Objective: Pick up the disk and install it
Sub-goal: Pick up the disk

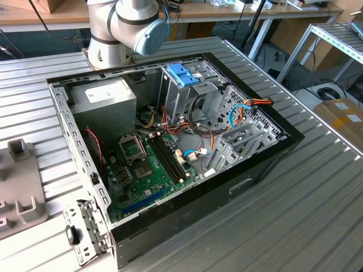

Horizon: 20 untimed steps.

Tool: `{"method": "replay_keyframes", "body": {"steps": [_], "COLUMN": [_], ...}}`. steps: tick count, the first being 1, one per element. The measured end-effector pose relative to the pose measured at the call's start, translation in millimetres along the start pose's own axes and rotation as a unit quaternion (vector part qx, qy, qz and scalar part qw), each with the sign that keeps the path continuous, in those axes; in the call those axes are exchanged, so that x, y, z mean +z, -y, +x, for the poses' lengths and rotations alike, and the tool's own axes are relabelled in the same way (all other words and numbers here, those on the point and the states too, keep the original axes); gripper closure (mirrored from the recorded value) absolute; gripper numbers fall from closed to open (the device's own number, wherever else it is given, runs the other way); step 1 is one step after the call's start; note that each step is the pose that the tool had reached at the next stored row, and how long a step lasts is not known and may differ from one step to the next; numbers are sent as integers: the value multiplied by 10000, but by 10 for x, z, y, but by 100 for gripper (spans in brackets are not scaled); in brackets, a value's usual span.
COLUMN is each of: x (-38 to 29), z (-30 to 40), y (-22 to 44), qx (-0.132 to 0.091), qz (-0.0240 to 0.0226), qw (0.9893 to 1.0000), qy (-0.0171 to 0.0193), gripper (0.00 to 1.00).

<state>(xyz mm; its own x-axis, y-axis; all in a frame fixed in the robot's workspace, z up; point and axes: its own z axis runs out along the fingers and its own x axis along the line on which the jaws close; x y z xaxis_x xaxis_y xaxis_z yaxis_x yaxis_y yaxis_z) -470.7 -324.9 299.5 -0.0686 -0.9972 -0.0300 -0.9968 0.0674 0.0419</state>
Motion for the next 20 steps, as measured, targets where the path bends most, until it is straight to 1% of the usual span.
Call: {"method": "replay_keyframes", "body": {"steps": [1,2,12,20], "x": [0,1,7,-34], "z": [0,0,0,-1], "y": [0,0,0,-1], "qx": [0,0,0,0], "qz": [0,0,2,1], "qw": [10000,10000,10000,10000], "qy": [0,0,1,1], "gripper": [60,63,63,63]}}
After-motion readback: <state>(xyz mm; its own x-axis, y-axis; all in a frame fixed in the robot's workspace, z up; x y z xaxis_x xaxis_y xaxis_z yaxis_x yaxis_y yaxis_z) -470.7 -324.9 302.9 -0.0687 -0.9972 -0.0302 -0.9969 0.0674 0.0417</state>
